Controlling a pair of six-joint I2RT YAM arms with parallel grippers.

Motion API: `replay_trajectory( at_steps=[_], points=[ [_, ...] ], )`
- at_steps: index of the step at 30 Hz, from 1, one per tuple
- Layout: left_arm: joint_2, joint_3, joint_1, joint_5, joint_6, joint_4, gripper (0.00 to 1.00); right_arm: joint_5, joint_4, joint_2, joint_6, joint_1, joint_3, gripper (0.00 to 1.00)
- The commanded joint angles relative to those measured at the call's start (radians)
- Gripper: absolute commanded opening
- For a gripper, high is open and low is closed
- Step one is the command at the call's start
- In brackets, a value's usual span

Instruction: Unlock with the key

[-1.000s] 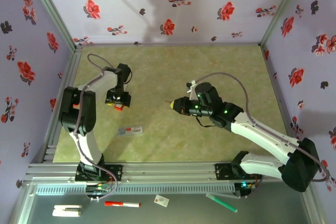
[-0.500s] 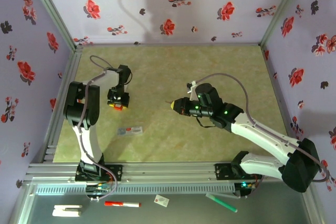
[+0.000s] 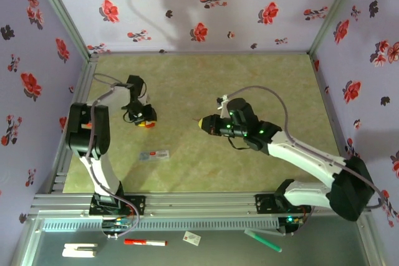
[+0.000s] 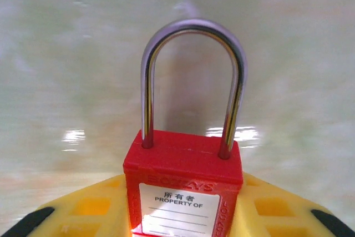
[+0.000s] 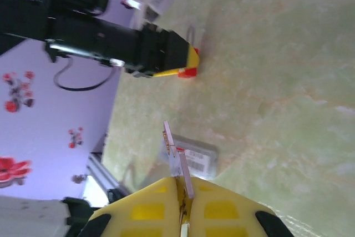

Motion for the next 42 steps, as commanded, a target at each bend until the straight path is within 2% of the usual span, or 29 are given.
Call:
replay_trajectory(
  at_steps=[1, 4, 10, 12, 18, 21, 28, 42],
  points=[
    [-0.115, -0.096, 0.014, 0.348, -0.318, 0.273, 0.07, 0.108, 0.065, 0.093, -0.092, 0.063, 0.062, 0.00],
    [-0.201, -0.243, 0.007, 0.439, -0.628, 0.566, 0.05, 0.173, 0.103, 0.172, -0.160, 0.098, 0.097, 0.00],
    [-0.284, -0.462, -0.018, 0.469, -1.062, 0.999, 0.00, 0.210, 0.121, 0.298, -0.262, 0.107, 0.164, 0.00],
    [-0.293, -0.507, -0.037, 0.469, -1.164, 1.115, 0.00, 0.212, 0.141, 0.320, -0.288, 0.108, 0.171, 0.00],
    [-0.281, -0.569, -0.092, 0.440, -1.340, 1.318, 0.00, 0.234, 0.166, 0.347, -0.321, 0.107, 0.168, 0.00],
    [-0.272, -0.580, -0.119, 0.418, -1.408, 1.401, 0.00, 0.260, 0.176, 0.352, -0.327, 0.107, 0.159, 0.00],
    [-0.256, -0.598, -0.177, 0.383, -1.474, 1.489, 0.00, 0.322, 0.174, 0.347, -0.366, 0.105, 0.164, 0.00],
    [-0.239, -0.592, -0.182, 0.382, -1.464, 1.500, 0.00, 0.373, 0.128, 0.293, -0.413, 0.080, 0.136, 0.00]
  ],
)
